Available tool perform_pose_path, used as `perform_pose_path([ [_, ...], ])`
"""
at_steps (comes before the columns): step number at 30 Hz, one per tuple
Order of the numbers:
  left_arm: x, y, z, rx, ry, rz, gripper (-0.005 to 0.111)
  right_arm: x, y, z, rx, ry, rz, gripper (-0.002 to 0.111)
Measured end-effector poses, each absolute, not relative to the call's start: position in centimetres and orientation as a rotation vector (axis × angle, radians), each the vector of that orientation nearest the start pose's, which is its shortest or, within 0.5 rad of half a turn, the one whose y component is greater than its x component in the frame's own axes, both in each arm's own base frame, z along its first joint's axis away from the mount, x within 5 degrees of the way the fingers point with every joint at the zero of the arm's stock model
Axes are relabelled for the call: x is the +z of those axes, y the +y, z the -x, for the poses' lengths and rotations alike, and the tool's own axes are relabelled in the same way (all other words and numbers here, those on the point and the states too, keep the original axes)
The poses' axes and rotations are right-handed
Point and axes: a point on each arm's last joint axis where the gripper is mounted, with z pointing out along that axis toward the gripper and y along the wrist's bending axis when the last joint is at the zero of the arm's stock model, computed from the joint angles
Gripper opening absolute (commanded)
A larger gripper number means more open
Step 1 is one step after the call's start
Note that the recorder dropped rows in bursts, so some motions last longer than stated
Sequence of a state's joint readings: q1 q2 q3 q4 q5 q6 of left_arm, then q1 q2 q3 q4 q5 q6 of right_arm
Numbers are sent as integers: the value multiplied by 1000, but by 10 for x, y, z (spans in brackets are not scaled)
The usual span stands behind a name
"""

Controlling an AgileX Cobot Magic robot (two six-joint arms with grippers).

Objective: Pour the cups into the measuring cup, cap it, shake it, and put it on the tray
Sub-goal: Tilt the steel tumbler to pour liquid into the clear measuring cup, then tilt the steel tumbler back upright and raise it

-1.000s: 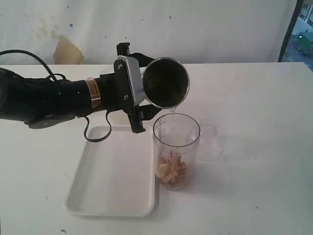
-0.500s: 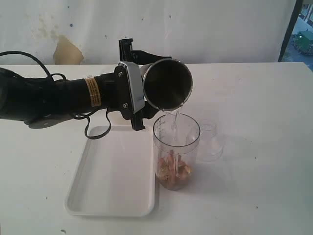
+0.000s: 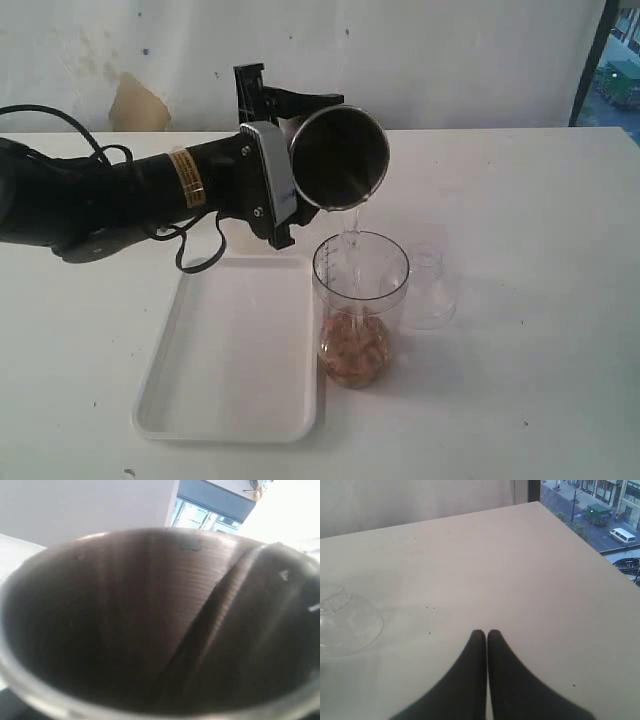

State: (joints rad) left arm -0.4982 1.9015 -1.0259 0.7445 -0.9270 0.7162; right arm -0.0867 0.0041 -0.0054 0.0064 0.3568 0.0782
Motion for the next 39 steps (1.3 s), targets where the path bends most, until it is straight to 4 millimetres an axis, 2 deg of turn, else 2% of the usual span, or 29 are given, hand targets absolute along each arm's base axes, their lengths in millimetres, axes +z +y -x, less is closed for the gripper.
perform_pose_path([
  [11, 226, -236, -331, 145, 612, -1412, 0, 183, -4, -53, 0, 1832, -155, 0],
  [19, 225, -237, -329, 34, 688, -1387, 0, 183, -4, -53, 0, 1832, -155, 0],
  [23, 224, -238, -327, -95, 774, -1363, 0, 183, -4, -53, 0, 1832, -155, 0],
  [31, 217, -236, -330, -426, 1163, -1189, 0, 183, -4, -53, 0, 1832, -155, 0],
  [35, 219, -236, -331, -618, 1296, -1023, 0, 183, -4, -53, 0, 1832, -155, 0],
  [39, 232, -238, -334, -791, 1343, -861, 0, 183, -4, -53, 0, 1832, -155, 0],
])
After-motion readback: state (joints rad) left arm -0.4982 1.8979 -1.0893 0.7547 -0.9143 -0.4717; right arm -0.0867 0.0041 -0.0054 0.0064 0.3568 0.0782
